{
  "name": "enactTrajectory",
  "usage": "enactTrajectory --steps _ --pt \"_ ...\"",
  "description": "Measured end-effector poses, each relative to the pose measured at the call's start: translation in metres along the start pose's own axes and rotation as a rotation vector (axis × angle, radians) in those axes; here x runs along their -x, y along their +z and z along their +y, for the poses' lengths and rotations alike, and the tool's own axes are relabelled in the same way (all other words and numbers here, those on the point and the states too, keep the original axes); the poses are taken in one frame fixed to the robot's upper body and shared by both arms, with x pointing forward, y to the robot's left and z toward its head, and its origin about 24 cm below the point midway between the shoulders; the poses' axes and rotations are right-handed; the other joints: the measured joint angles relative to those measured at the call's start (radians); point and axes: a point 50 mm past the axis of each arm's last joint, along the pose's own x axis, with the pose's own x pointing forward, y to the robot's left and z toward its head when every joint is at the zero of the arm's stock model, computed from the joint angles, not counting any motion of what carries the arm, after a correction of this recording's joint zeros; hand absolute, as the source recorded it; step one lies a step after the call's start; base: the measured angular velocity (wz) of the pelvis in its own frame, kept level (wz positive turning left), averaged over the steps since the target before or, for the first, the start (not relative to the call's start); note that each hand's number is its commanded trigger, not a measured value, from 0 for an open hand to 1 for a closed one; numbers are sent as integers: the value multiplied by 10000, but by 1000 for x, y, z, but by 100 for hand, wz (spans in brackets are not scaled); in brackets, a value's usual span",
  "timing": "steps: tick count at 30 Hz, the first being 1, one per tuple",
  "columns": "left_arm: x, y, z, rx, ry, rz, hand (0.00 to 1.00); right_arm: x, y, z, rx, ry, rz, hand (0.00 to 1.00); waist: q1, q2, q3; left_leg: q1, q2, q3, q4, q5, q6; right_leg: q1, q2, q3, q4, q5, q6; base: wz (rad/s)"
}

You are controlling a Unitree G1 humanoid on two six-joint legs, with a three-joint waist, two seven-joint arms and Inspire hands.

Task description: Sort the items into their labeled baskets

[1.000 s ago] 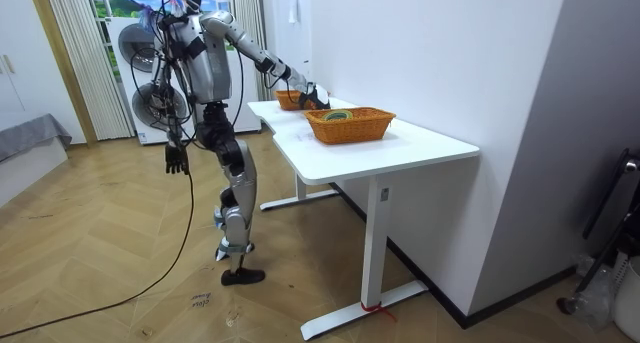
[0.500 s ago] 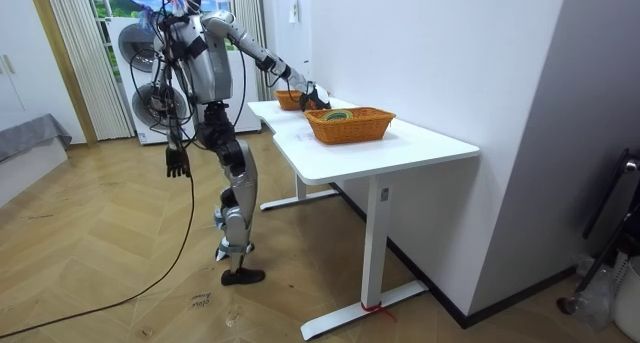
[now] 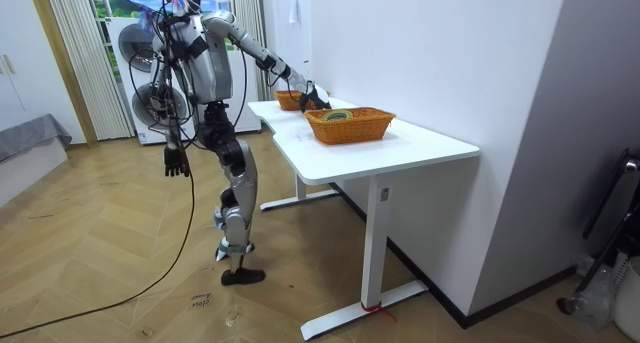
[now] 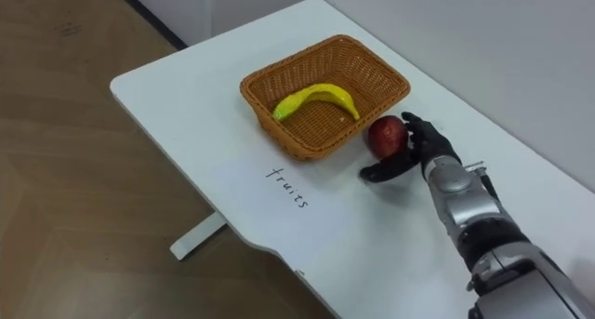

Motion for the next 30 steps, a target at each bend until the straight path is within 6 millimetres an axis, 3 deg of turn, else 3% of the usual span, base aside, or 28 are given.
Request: enactTrajectory --steps 1,2,3,4,6,16,24,30 --pt "0 0 0 -4 8 -2 0 0 0 0 36 7 17 46 0 -10 -1 -3 1 -1 5 -2 -2 0 3 0 0 0 0 0" --pt "0 0 1 -14 33 -5 0 0 -1 0 93 23 59 54 0 -40 -1 -8 1 -3 14 -7 -9 1 10 -2 0 1 -2 0" --pt "-1 0 2 -24 55 -8 0 0 -1 1 179 29 90 78 -2 -74 -2 -30 -1 -12 39 -16 -18 0 21 -2 -1 3 -5 0" --pt "-1 0 3 -29 64 -8 0 -1 -1 1 234 31 80 92 -7 -90 -1 -48 -1 -17 54 -21 -22 -2 29 -8 0 6 -10 3" --pt "-1 1 4 -38 90 -32 0 -1 2 -2 575 -187 108 100 -11 -147 22 -109 -1 -55 113 -38 -37 -6 55 -55 1 16 -24 5" --pt "-3 1 10 -218 227 -38 0 -2 5 -10 1577 -838 51 100 7 -130 38 -167 55 -183 278 -223 -51 2 173 -82 72 21 -20 1" --pt "-2 2 6 -381 105 -96 0 -2 7 -7 1118 -699 5 100 -22 167 34 -150 61 -181 260 -297 -31 -39 133 -145 177 17 -7 0" --pt "-2 2 5 -428 76 -128 0 -2 7 -7 1047 -686 8 100 -12 179 30 -143 62 -178 250 -295 -31 -44 95 -180 187 16 -7 0"
